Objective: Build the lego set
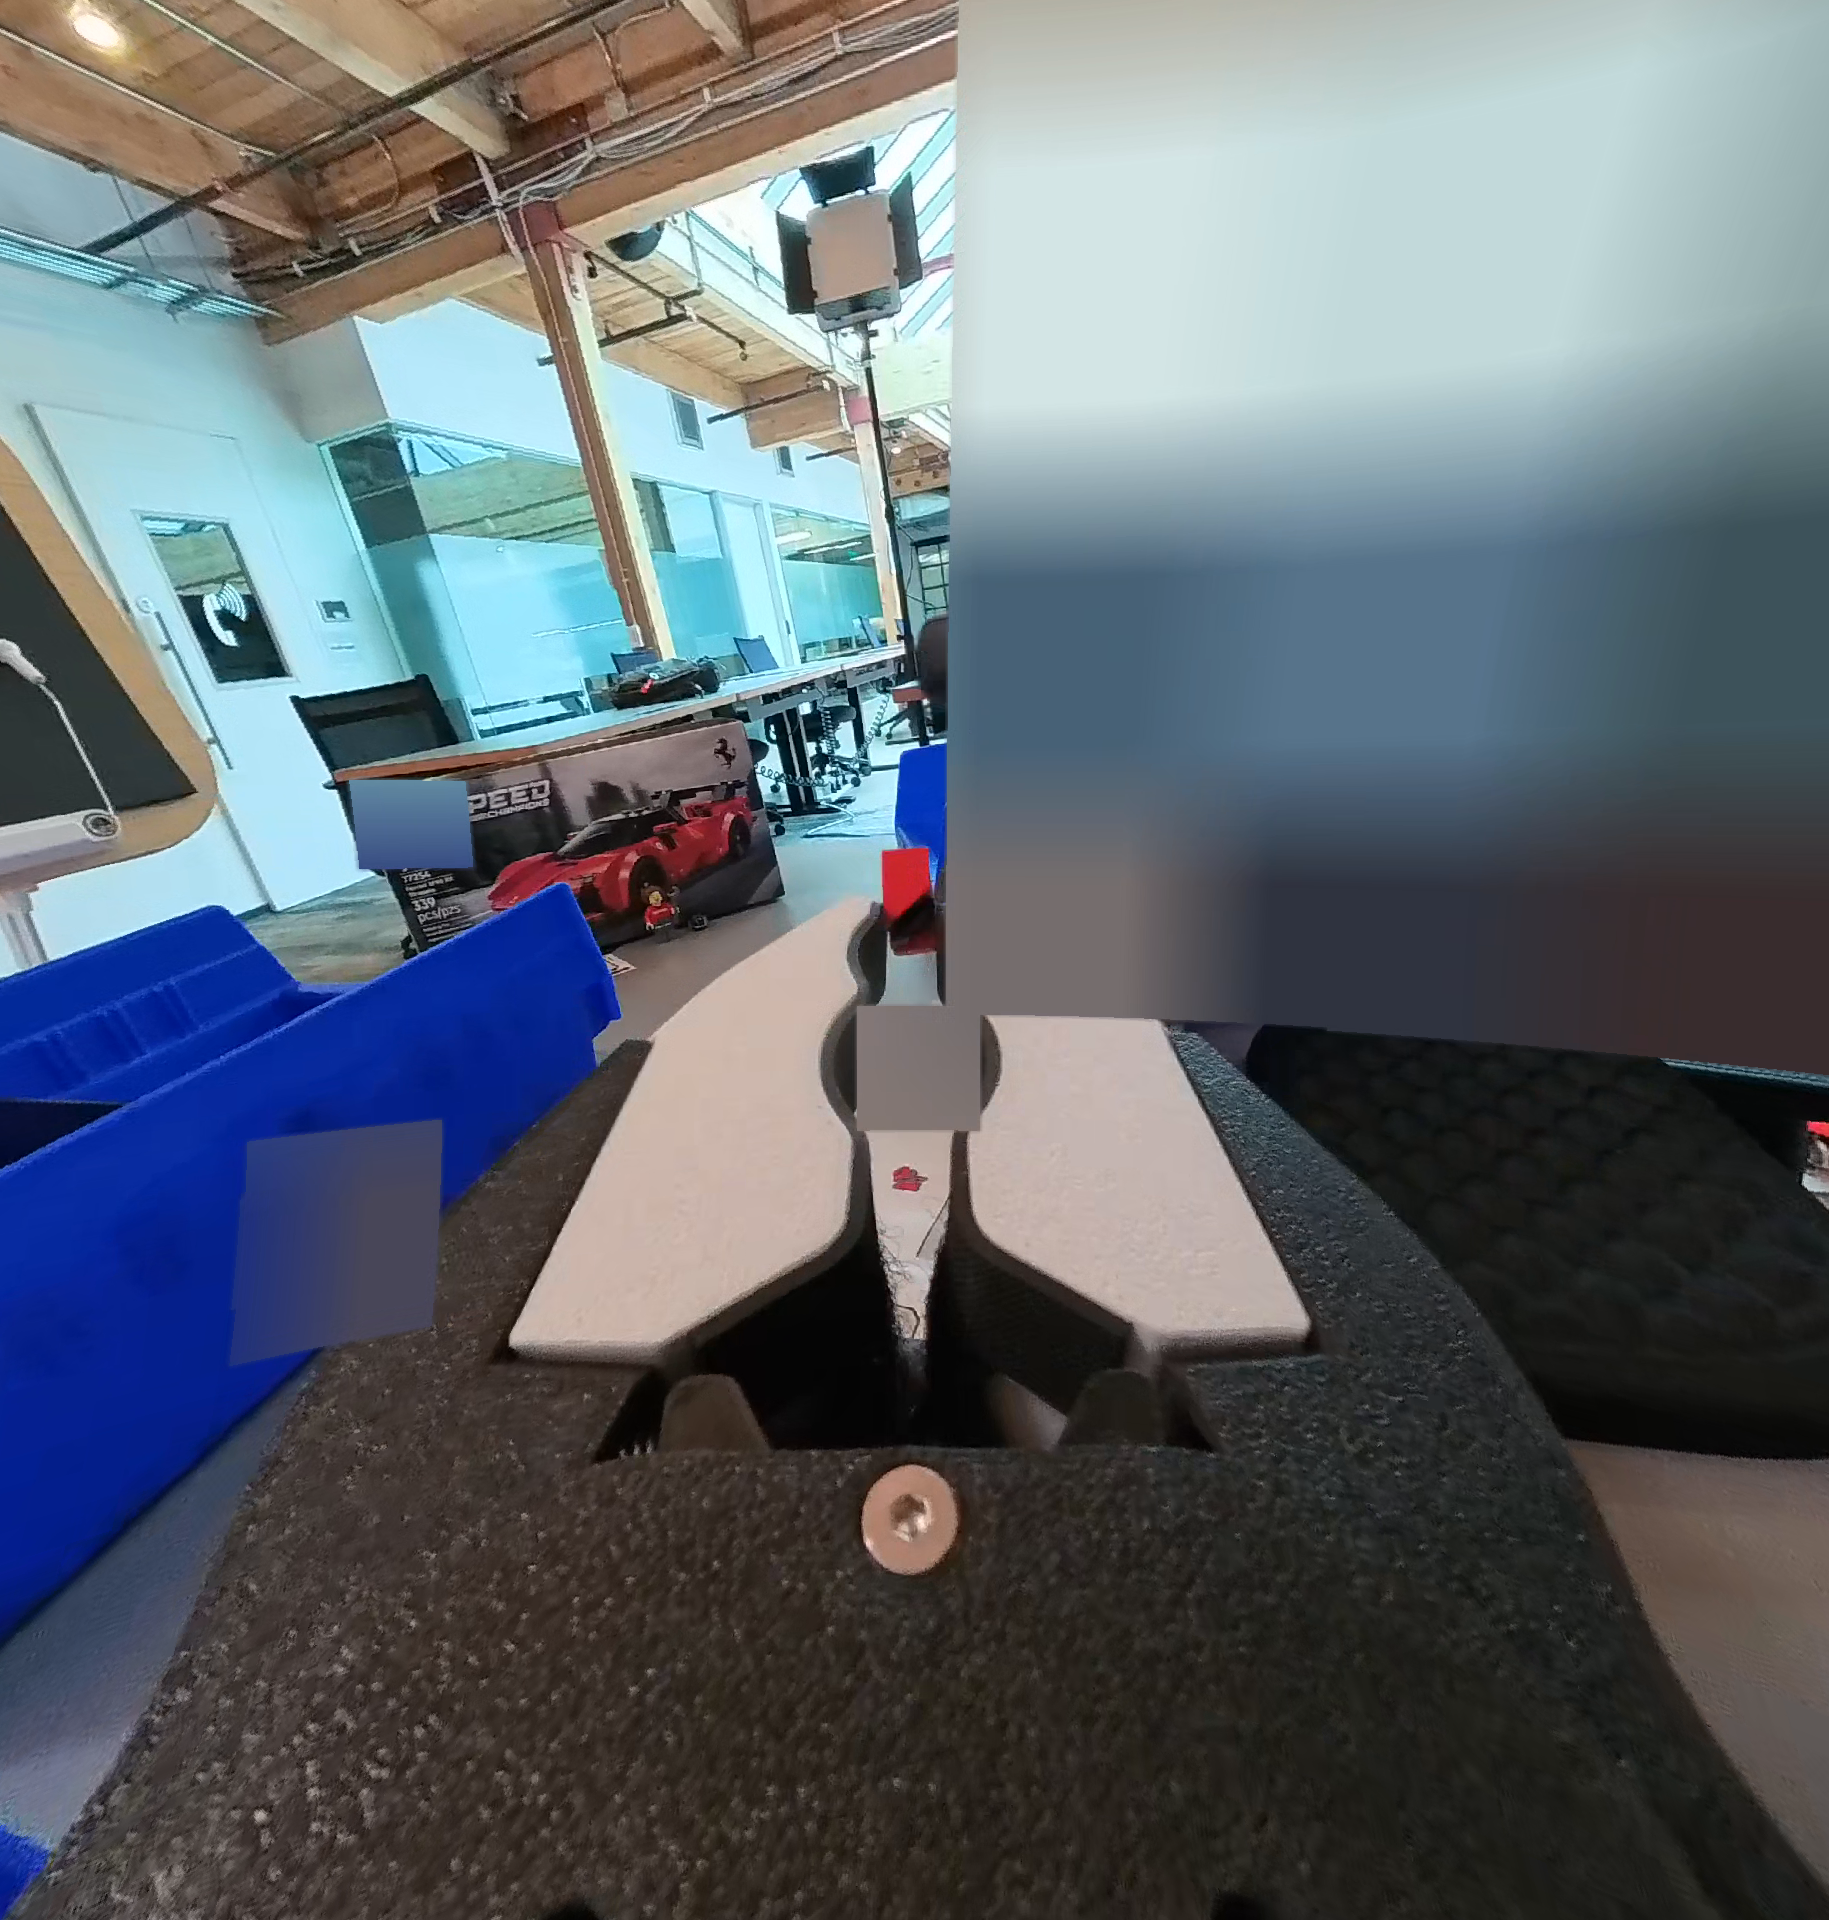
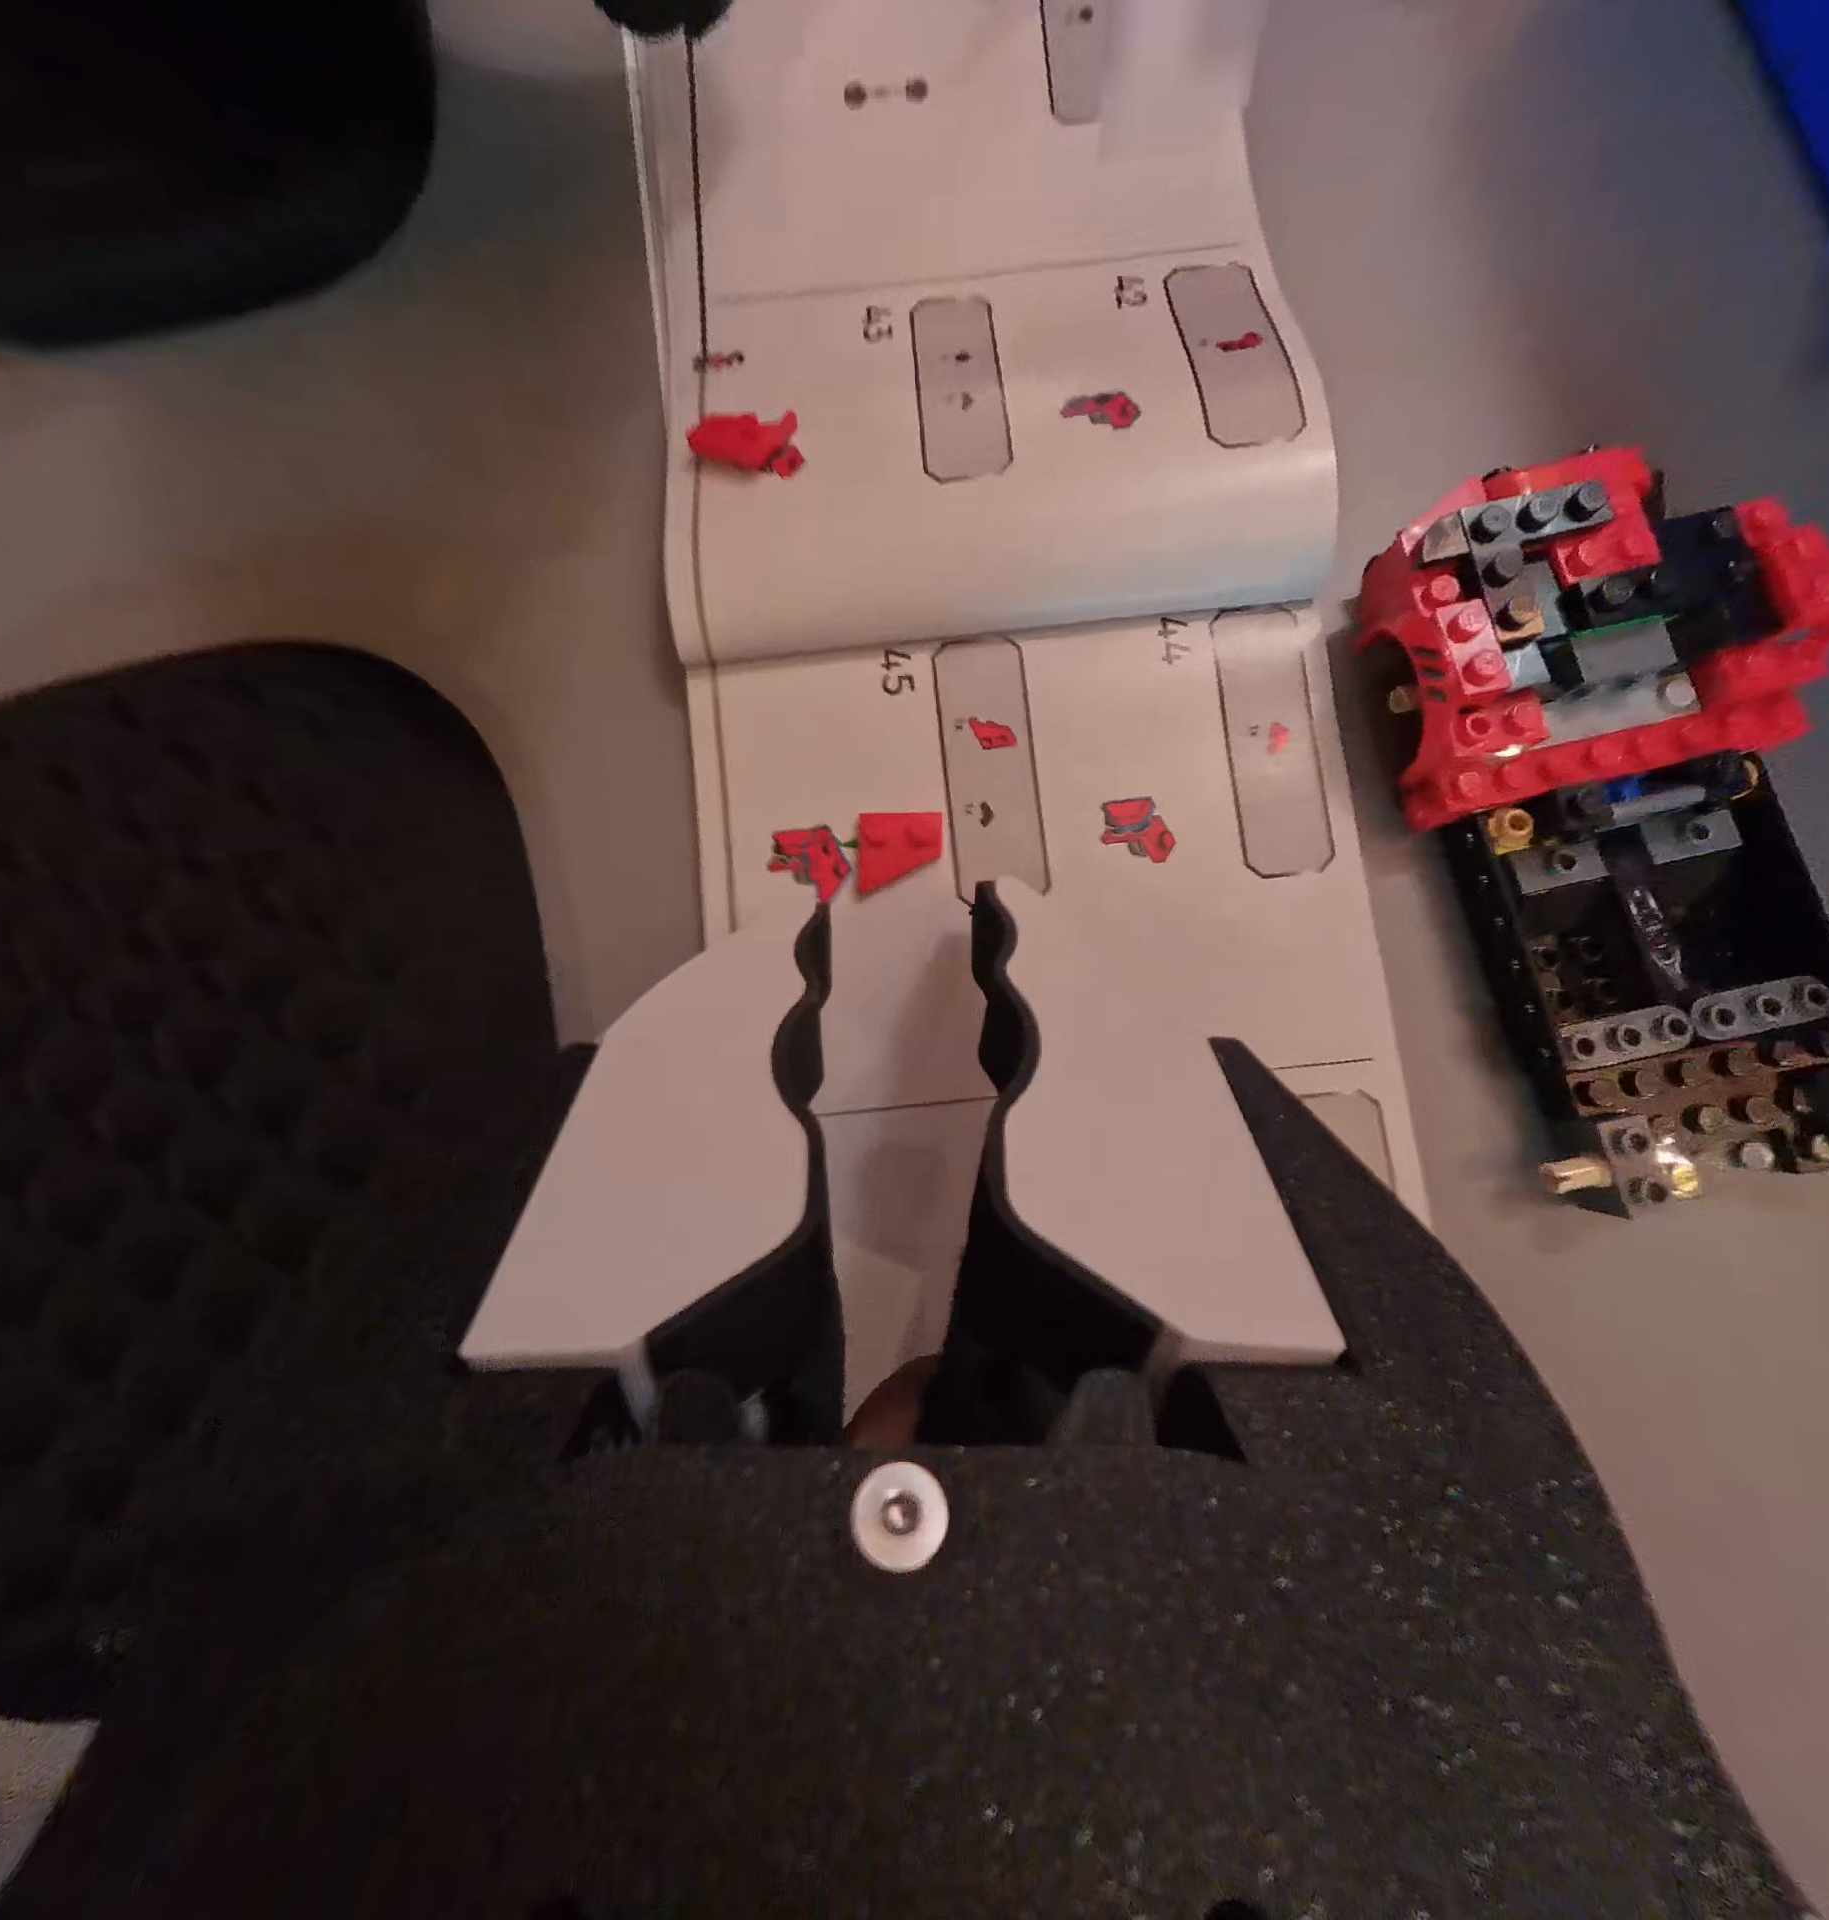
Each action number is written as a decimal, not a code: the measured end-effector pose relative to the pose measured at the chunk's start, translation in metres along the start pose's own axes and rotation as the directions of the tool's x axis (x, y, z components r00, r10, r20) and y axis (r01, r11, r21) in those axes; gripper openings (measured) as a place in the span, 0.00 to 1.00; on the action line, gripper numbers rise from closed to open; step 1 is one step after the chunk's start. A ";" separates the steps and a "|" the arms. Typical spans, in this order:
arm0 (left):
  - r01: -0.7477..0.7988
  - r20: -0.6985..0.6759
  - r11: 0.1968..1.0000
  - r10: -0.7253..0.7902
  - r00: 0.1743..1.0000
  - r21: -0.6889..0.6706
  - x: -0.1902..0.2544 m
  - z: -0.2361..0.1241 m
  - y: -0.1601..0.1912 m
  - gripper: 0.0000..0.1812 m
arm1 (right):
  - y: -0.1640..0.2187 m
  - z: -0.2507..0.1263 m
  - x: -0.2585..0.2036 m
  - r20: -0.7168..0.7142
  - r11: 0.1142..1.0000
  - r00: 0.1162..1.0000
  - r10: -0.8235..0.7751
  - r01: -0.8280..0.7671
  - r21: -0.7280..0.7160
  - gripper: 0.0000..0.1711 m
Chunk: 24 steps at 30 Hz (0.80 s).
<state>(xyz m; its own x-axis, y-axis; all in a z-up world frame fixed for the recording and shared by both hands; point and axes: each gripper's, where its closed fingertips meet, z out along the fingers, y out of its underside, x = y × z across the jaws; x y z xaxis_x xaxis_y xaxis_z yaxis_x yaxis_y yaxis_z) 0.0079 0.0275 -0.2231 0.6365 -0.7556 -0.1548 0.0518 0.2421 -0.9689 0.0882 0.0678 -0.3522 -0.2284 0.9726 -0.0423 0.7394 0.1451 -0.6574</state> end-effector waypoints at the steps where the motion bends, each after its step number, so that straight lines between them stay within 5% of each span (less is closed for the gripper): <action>1: -0.001 -0.001 1.000 0.001 1.000 -0.001 0.000 0.000 0.000 0.04 | 0.003 0.002 0.002 0.021 1.000 1.000 0.001 -0.001 -0.021 0.16; 5: 0.003 0.000 1.000 -0.003 1.000 0.001 -0.001 -0.001 0.000 0.04 | -0.004 0.010 -0.009 0.160 0.999 0.986 0.050 -0.051 0.005 0.20; 13: 0.007 -0.014 1.000 -0.007 1.000 -0.005 0.002 0.001 0.001 0.05 | 0.000 0.004 -0.034 0.186 0.994 0.976 0.113 -0.111 -0.024 0.22; 20: -0.001 -0.036 1.000 0.001 0.999 -0.006 0.006 0.002 0.001 0.04 | -0.007 -0.002 -0.017 0.075 0.998 0.996 -0.041 0.038 0.045 0.13; 24: -0.003 -0.061 1.000 0.003 0.998 0.004 0.010 0.002 0.000 0.05 | -0.013 0.004 -0.023 0.185 0.985 0.970 -0.160 0.145 0.090 0.13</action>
<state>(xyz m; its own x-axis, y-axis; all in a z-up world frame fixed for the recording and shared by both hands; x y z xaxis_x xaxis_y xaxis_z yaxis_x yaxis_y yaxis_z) 0.0153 0.0212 -0.2247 0.5887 -0.7904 -0.1693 0.0528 0.2466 -0.9677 0.0817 0.0426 -0.3460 -0.4569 0.8864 -0.0749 0.6381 0.2679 -0.7218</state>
